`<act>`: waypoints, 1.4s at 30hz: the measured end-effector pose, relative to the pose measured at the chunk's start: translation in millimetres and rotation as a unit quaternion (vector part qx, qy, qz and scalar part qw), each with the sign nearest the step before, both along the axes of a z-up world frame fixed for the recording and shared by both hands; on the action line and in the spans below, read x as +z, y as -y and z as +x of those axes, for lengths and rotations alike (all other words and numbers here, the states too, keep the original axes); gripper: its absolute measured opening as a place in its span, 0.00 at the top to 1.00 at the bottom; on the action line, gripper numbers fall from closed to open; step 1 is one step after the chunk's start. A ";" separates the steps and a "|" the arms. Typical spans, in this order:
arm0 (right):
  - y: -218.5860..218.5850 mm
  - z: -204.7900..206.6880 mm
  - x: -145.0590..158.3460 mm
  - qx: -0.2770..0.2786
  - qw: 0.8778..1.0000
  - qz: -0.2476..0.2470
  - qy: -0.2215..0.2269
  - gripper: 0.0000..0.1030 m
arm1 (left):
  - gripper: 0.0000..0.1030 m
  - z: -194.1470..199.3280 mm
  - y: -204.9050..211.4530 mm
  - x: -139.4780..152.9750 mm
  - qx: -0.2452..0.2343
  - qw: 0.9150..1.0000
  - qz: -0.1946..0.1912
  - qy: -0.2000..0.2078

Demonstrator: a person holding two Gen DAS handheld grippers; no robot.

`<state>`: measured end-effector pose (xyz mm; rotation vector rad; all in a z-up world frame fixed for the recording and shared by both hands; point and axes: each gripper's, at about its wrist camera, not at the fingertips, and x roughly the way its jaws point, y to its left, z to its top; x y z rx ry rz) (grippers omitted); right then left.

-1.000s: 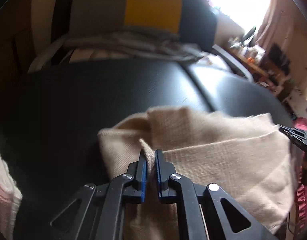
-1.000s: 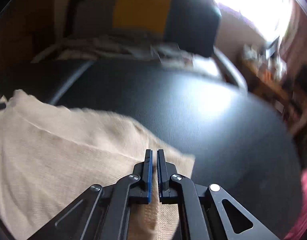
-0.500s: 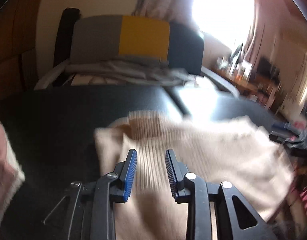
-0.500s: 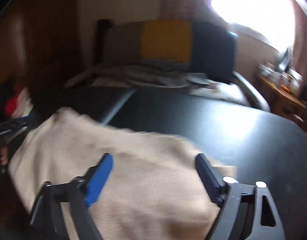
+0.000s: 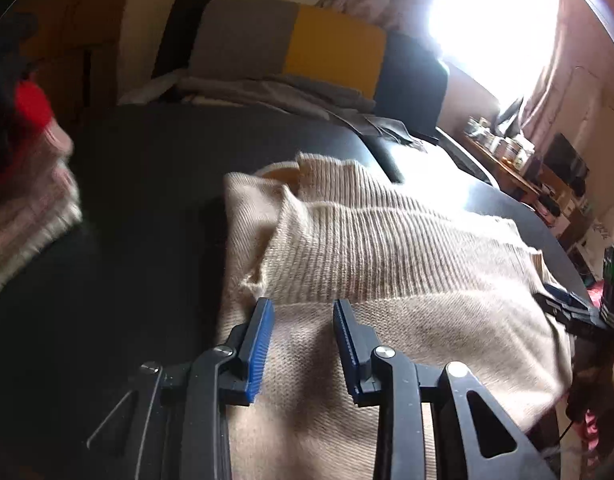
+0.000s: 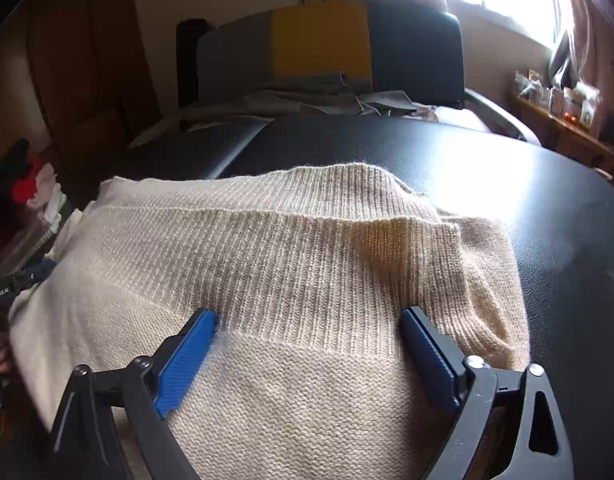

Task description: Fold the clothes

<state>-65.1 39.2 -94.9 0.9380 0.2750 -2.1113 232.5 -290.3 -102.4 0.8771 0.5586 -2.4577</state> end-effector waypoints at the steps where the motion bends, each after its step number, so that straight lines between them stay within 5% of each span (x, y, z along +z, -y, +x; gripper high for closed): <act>1: 4.5 -5.5 3.0 0.007 1.000 -0.001 0.004 0.00 | 0.68 -1.1 -6.1 8.8 -0.009 1.000 -0.021 -0.009; 5: -7.2 -2.2 20.5 0.002 0.999 -0.032 0.024 0.00 | 0.66 -23.7 -18.0 18.7 -0.050 0.997 -0.065 -0.015; 10: -26.3 7.2 23.3 0.021 0.994 -0.073 0.081 0.00 | 0.62 -61.3 -11.2 -6.3 -0.048 0.994 -0.085 0.047; 13: -39.5 2.5 7.6 0.013 0.996 -0.047 0.080 0.00 | 0.50 -60.3 7.4 -21.0 -0.038 0.998 -0.044 0.032; 21: -42.7 19.1 -13.5 0.023 0.999 -0.047 -0.007 0.00 | 0.48 -66.1 13.1 -20.2 -0.043 0.997 -0.038 0.044; 27: -36.1 13.1 6.3 0.008 0.999 -0.039 0.022 0.00 | 0.49 -32.4 24.3 -3.6 -0.038 0.999 0.024 0.012; 31: -21.6 8.8 33.0 0.031 0.999 -0.030 -0.018 0.00 | 0.48 0.2 42.5 7.1 -0.013 0.998 0.058 -0.028; 34: 1.1 -8.4 45.2 0.050 0.998 -0.037 -0.025 0.00 | 0.32 18.0 70.9 7.9 0.005 0.991 0.118 -0.055; 36: 21.5 -25.4 43.6 0.056 0.998 -0.035 -0.019 0.00 | 0.23 13.5 80.6 6.4 -0.001 0.990 0.133 -0.046; 42: 59.4 -75.1 3.7 0.032 0.998 0.034 0.035 0.00 | 0.23 -11.8 96.6 1.0 -0.032 0.989 0.148 0.000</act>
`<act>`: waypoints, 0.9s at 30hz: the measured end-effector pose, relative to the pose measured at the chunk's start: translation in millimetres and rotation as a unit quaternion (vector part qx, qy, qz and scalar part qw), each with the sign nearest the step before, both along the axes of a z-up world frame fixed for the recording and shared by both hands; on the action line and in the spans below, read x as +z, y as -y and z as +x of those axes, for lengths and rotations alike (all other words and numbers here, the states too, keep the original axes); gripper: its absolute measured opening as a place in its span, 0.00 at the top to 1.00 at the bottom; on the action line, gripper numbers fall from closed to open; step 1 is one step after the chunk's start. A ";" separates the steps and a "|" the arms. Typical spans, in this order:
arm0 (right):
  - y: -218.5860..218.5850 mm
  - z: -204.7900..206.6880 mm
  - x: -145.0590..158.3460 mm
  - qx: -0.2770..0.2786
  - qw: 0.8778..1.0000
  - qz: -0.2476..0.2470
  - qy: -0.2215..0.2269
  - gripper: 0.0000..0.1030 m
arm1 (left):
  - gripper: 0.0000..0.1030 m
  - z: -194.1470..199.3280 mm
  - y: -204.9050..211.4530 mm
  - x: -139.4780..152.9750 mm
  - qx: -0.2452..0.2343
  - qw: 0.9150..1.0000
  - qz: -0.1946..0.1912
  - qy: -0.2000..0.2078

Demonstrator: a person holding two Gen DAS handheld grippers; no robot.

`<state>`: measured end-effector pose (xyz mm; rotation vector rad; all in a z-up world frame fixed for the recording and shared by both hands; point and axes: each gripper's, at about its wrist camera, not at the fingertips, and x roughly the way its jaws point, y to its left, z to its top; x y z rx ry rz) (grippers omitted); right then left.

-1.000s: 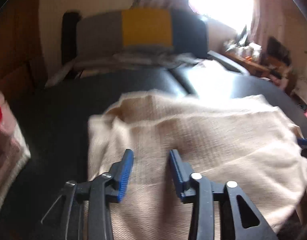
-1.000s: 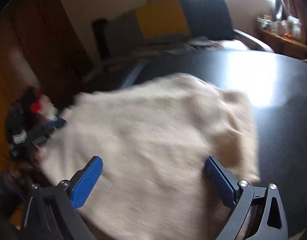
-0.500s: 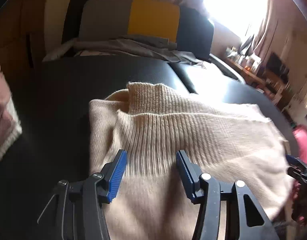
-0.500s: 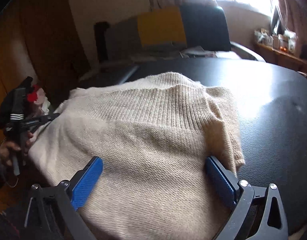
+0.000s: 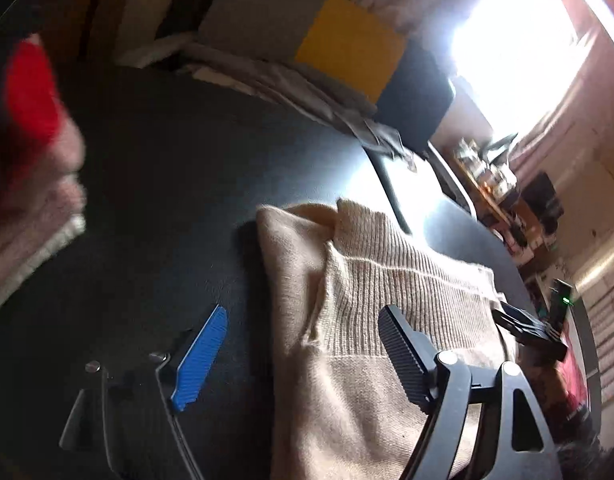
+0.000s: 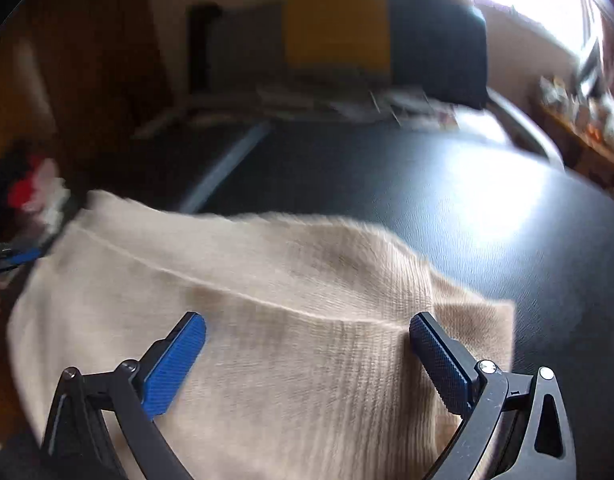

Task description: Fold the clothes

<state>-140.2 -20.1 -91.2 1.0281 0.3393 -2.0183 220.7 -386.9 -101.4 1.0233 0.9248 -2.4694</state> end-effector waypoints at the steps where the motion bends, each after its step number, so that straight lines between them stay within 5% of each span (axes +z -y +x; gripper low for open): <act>1: -2.6 -3.6 -5.8 0.000 1.000 -0.012 0.013 0.00 | 0.24 -1.1 -5.5 -0.2 -0.001 1.000 -0.015 0.008; 4: -10.4 -5.4 -3.8 -0.003 0.999 -0.035 0.018 0.00 | 0.31 -4.0 -16.9 6.9 -0.013 1.000 -0.020 -0.001; 7: -15.8 -5.0 1.3 -0.001 0.998 -0.046 0.033 0.00 | 0.30 -4.9 -45.1 25.4 -0.079 0.995 0.019 -0.061; 12: -80.3 0.2 32.9 0.068 0.972 -0.159 0.157 0.00 | 0.29 -33.6 -118.6 42.1 -0.215 0.973 0.032 -0.080; 14: -117.5 8.5 33.5 0.078 0.964 -0.169 0.188 0.00 | 0.29 -54.1 -151.2 42.4 -0.265 0.960 0.040 -0.080; 19: -192.2 29.1 11.5 0.065 0.948 -0.186 0.250 0.00 | 0.29 -101.3 -237.1 36.0 -0.361 0.931 0.004 -0.062; 22: -196.3 38.8 -6.3 0.080 0.943 -0.188 0.263 0.00 | 0.29 -123.6 -274.8 31.4 -0.399 0.915 -0.020 -0.050; 27: -177.4 53.0 -15.0 0.177 0.908 -0.209 0.318 0.00 | 0.29 -133.9 -296.7 15.0 -0.418 0.906 -0.068 -0.019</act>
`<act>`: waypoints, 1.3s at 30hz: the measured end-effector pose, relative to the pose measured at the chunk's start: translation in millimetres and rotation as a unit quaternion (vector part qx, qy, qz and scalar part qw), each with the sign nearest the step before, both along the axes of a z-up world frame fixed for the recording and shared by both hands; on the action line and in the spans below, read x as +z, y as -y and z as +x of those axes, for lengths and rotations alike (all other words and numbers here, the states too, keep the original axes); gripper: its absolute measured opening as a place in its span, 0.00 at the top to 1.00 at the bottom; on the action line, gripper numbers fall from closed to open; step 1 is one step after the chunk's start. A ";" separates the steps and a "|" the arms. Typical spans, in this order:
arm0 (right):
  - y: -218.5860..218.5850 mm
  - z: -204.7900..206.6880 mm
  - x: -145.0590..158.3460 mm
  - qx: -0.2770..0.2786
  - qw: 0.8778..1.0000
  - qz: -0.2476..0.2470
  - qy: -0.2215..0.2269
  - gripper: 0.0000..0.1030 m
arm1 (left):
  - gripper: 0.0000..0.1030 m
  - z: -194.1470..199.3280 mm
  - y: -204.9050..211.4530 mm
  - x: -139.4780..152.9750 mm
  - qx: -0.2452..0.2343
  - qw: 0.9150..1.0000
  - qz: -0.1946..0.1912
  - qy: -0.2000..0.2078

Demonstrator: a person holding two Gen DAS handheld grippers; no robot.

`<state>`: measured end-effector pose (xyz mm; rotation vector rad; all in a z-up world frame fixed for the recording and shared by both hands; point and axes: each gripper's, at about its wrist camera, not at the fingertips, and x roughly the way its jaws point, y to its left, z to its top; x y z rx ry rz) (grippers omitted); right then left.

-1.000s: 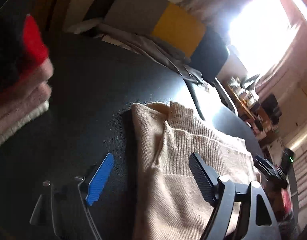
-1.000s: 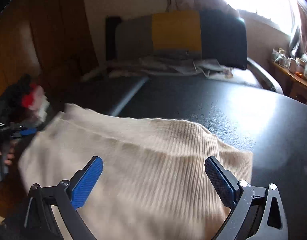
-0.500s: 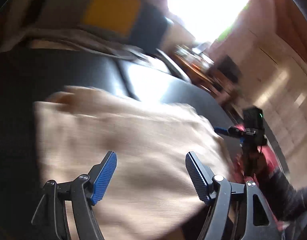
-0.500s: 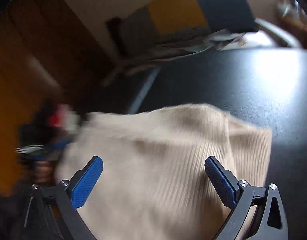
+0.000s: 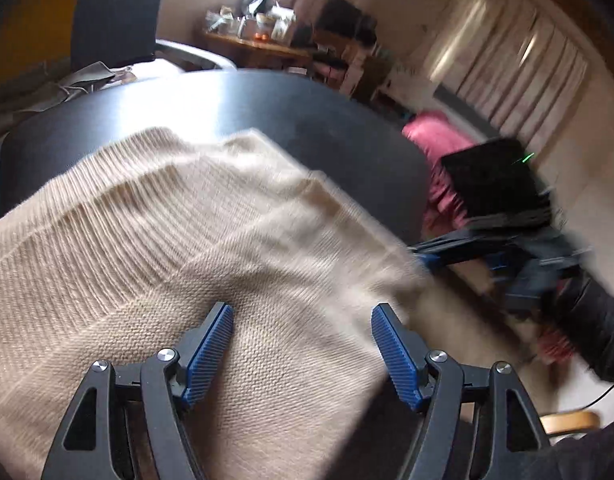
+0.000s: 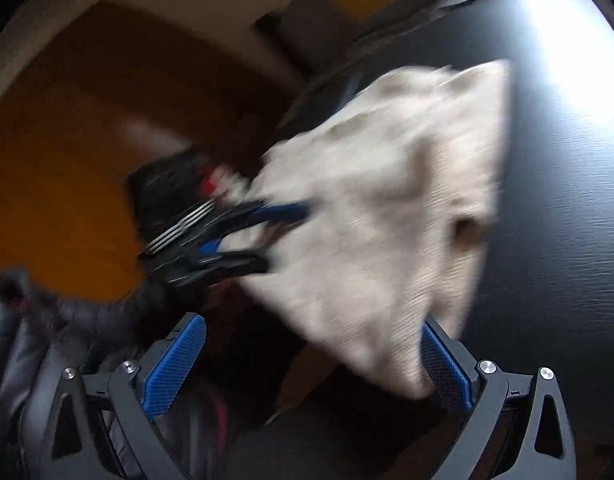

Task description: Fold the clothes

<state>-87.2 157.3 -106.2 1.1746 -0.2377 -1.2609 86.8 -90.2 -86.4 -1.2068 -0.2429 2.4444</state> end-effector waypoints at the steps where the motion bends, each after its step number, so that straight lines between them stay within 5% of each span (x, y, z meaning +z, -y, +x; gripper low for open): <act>1: 5.1 6.0 -2.4 0.031 0.999 0.011 0.002 0.00 | 0.29 1.5 -2.2 -2.4 -0.001 1.000 -0.008 -0.004; 5: 17.3 16.5 -2.0 0.063 0.992 0.096 -0.057 0.00 | 0.29 8.4 -6.8 3.5 0.005 1.000 -0.019 -0.003; 7: 19.2 21.4 18.4 0.035 0.984 0.124 -0.126 0.00 | 0.29 18.0 -4.2 13.8 0.013 1.000 -0.024 -0.003; 9: 25.3 29.2 35.2 0.012 0.968 0.152 -0.198 0.00 | 0.29 34.3 7.4 25.0 0.035 0.999 -0.026 -0.013; 11: 32.3 41.8 50.4 -0.010 0.940 0.190 -0.283 0.00 | 0.28 52.0 24.6 34.7 0.065 0.997 -0.018 -0.022; 16: 49.7 62.0 61.1 -0.023 0.899 0.224 -0.375 0.00 | 0.28 107.2 89.7 44.0 0.183 0.983 -0.009 -0.025; 23: 108.0 90.8 61.5 -0.012 0.905 0.183 -0.385 0.00 | 0.28 177.7 169.5 25.8 0.312 0.950 -0.004 0.000; 28: 145.4 106.9 61.8 0.005 0.915 0.155 -0.372 0.00 | 0.28 191.8 174.7 8.2 0.333 0.941 -0.056 0.024; 33: 172.1 99.9 31.3 -0.003 0.912 0.201 -0.357 0.00 | 0.28 210.5 176.8 -2.9 0.348 0.934 -0.077 0.025; 37: 169.1 91.6 10.5 -0.024 0.914 0.218 -0.340 0.00 | 0.28 227.6 201.6 9.7 0.364 0.931 0.027 -0.013; 39: 165.8 91.0 11.6 -0.033 0.919 0.209 -0.334 0.00 | 0.26 232.9 225.0 19.2 0.386 0.920 0.057 -0.033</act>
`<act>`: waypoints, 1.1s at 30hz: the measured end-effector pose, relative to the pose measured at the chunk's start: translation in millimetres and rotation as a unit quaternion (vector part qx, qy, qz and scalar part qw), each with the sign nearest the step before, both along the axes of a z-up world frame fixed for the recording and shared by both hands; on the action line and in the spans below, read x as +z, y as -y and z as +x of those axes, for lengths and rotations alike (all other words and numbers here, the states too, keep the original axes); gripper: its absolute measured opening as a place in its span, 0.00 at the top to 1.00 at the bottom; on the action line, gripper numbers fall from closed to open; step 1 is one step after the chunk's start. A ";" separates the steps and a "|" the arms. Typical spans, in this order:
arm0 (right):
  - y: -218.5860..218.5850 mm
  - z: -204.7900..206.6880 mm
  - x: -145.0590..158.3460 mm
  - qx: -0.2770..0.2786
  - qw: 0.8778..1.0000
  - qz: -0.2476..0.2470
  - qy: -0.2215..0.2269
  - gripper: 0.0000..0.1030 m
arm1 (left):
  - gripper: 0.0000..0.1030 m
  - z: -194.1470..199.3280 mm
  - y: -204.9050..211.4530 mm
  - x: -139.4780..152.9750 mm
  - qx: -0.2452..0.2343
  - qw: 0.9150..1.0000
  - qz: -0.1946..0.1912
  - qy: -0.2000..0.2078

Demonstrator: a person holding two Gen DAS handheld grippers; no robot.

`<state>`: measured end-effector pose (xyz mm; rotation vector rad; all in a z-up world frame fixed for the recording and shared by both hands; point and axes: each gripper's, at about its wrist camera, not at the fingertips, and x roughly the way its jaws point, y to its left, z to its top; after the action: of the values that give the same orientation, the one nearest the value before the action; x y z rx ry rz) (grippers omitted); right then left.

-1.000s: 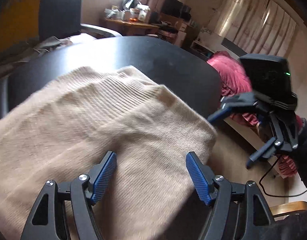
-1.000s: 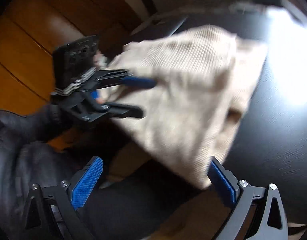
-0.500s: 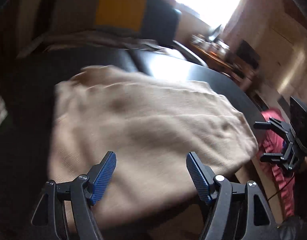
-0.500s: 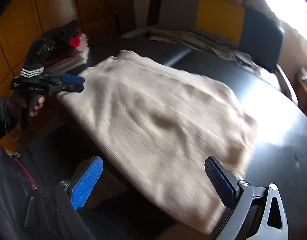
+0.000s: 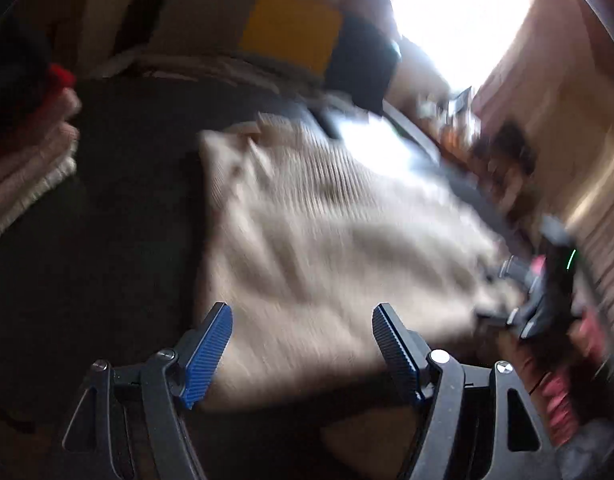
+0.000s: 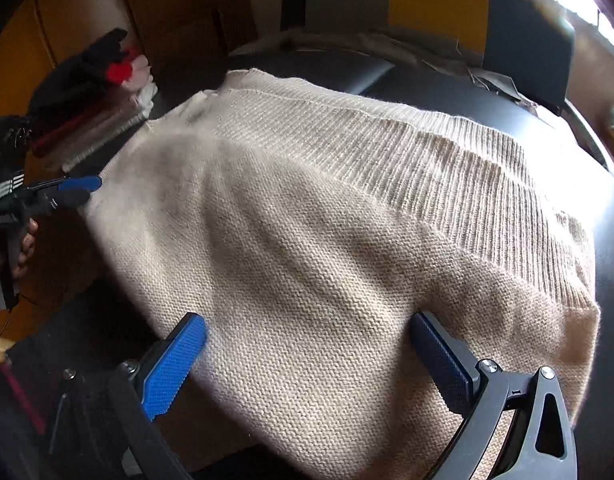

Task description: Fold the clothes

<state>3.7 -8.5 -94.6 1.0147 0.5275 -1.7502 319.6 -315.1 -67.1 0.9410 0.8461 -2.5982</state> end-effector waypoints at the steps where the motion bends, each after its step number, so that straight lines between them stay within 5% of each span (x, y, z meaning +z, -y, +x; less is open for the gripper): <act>1: -1.0 -1.0 0.3 -0.006 1.000 -0.005 0.005 0.00 | 0.22 -2.4 15.6 2.0 0.011 1.000 0.015 -0.009; 6: -5.3 -1.1 1.5 -0.035 0.999 -0.027 0.015 0.00 | 0.21 -42.0 69.0 -11.2 0.006 0.999 0.047 0.007; 12: -3.8 0.2 0.9 -0.037 0.999 -0.025 -0.005 0.00 | 0.24 -89.8 89.0 -35.9 -0.056 0.994 0.092 0.030; 15: -2.8 0.1 0.5 -0.039 0.999 -0.028 -0.005 0.00 | 0.43 -104.6 85.1 -38.1 -0.072 0.991 0.109 0.039; 16: -2.0 0.0 0.1 -0.040 0.999 -0.030 -0.005 0.00 | 0.58 -108.7 85.5 -40.3 -0.066 0.990 0.119 0.043; 17: -1.9 -0.3 -0.1 -0.040 0.999 -0.032 -0.004 0.00 | 0.85 -109.7 87.4 -42.8 -0.060 0.988 0.136 0.044; 20: -1.9 -1.3 0.1 -0.032 0.999 -0.031 -0.002 0.00 | 0.86 -110.5 95.0 -45.2 -0.041 0.983 0.175 0.042; 33: -14.3 -70.5 36.2 0.089 0.995 -0.002 0.049 0.00 | 0.86 -128.5 133.4 39.7 -0.013 0.992 0.117 0.037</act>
<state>-66.7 5.8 -58.4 1.0147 0.5349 -1.5353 191.2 -448.6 -27.4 1.1081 1.1443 -2.5057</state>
